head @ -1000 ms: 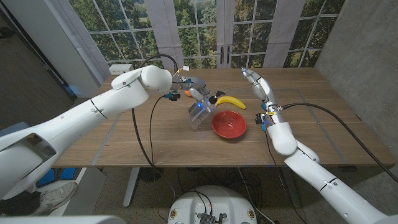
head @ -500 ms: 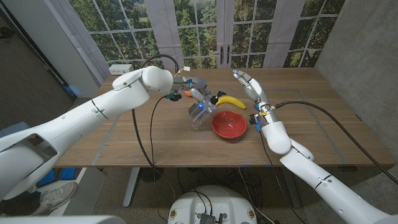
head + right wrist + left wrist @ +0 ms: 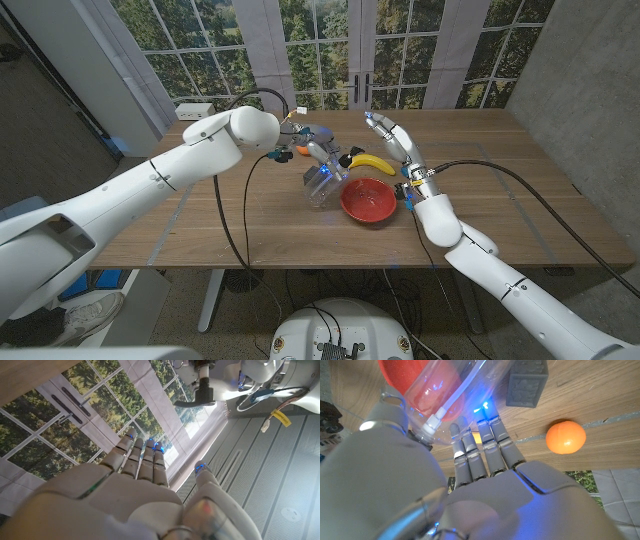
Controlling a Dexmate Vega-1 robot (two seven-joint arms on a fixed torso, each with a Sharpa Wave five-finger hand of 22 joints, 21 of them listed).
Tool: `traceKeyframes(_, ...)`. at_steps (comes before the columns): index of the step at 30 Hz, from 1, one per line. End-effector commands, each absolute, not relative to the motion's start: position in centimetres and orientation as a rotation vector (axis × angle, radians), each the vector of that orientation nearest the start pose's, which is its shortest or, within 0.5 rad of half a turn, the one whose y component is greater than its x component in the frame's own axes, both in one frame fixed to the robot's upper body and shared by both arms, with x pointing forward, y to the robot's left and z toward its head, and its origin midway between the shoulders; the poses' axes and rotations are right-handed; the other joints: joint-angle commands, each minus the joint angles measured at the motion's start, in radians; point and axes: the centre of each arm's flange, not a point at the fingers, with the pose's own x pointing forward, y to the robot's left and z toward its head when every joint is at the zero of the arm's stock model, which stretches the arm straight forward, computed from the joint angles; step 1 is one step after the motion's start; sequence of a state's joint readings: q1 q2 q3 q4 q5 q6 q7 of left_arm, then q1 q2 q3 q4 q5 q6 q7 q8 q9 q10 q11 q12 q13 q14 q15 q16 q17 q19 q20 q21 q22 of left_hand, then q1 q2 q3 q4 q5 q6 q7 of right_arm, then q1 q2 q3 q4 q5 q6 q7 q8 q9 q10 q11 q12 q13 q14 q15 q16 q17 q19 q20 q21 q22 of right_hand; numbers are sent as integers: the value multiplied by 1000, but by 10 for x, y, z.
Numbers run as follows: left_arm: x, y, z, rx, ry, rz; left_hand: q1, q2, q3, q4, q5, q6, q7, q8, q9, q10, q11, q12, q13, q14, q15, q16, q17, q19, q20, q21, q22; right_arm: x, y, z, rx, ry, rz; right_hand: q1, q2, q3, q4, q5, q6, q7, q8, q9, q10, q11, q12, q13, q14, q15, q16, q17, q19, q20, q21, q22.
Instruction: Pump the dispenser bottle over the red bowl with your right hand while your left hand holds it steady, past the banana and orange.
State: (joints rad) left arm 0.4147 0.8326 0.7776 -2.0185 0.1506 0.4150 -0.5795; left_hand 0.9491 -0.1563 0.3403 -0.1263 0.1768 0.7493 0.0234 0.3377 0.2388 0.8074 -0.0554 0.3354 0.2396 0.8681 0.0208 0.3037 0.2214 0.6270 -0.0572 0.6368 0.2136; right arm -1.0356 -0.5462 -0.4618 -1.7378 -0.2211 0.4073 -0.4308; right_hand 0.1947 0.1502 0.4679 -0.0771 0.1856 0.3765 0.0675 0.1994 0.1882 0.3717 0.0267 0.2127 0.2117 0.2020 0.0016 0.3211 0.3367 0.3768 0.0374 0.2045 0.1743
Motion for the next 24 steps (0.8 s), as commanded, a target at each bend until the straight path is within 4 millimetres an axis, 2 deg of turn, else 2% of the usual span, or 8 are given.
traceKeyframes(1, 541, 121, 102, 1387, -437, -576, 320, 323, 86, -45, 6, 82, -62, 8, 4, 160, -155, 2, 83, 140, -264, 7, 1, -1, -115, 10, 3, 526, -150, -17, -595, -1084, 141, 3, 17, 0, 7, 7, 0, -6, 0, 2, -3, -5, -1, 1, 4, -6, -4, 3, -1, -4, 1, 4)
traceKeyframes(24, 542, 121, 101, 1372, -456, -574, 322, 320, 83, -46, 6, 101, -56, 9, 6, 180, -155, 4, 92, 161, -264, 14, 4, 10, -122, 36, -1, 528, -130, -22, -647, -1094, 188, -2, 18, 0, 14, 6, -8, -16, -3, 2, -19, -23, -7, 1, -13, -13, -11, 6, -12, -6, -3, 3)
